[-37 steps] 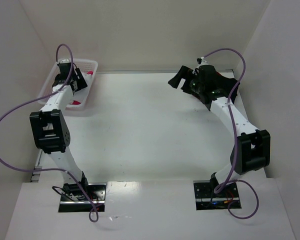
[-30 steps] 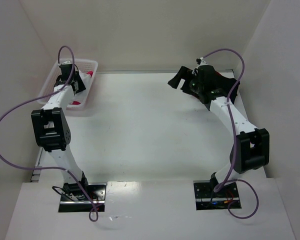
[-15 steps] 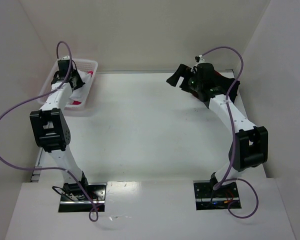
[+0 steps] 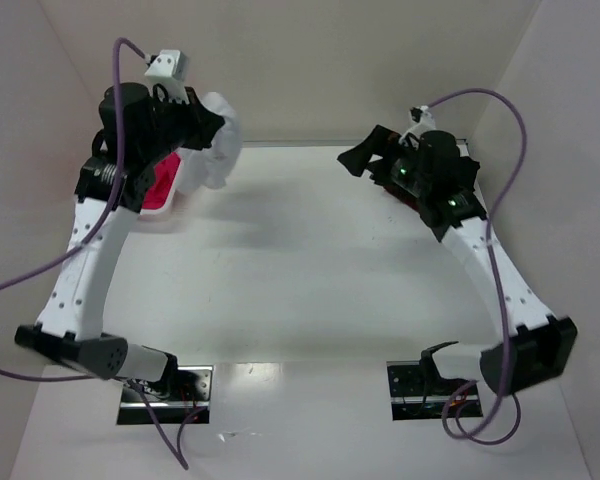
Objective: Fold and stack the t-shirts
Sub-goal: Move the tshirt to the center of the board
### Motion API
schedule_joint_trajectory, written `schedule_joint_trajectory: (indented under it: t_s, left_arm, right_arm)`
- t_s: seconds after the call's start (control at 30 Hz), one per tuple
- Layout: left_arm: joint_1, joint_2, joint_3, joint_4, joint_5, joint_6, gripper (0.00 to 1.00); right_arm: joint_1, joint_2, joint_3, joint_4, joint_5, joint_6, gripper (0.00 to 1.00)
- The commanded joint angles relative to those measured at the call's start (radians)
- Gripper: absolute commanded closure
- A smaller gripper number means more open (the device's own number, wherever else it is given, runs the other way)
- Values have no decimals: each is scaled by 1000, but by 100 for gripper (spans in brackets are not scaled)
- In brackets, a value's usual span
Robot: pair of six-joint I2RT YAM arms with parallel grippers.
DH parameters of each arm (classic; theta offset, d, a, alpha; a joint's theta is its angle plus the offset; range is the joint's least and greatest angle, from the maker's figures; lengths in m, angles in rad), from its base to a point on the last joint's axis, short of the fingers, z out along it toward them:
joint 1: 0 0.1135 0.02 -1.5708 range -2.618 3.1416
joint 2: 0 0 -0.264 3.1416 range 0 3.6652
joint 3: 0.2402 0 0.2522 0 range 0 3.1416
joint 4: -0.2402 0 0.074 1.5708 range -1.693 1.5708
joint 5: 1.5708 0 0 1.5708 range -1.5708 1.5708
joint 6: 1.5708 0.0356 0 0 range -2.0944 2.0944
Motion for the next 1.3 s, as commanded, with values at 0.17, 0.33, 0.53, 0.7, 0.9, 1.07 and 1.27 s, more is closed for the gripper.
schedule_joint_trajectory:
  t_s: [0.17, 0.33, 0.53, 0.7, 0.9, 1.07, 1.27]
  left_arm:
    - [-75, -278, -273, 10, 170, -72, 99]
    - [-75, -232, -370, -12, 147, -72, 84]
    - [-75, -115, -473, -35, 77, -81, 0]
    - [-75, -125, -497, -35, 9, -81, 0]
    - [-44, -159, -568, -8, -98, -158, 0]
    - [56, -297, -715, 106, -184, -314, 0]
    - [188, -385, -760, 171, -207, -385, 0]
  right_arm:
    - [8, -306, -137, -85, 35, 49, 0]
    - [8, -320, -164, -118, 35, 33, 0]
    - [8, -294, -205, -136, 44, -1, 0]
    - [20, -259, -261, -118, 25, -14, 0]
    - [246, -117, -305, -71, 131, -37, 0]
    - [460, 42, -312, -58, 270, -6, 0]
    - [600, 231, -215, -37, 397, -26, 0]
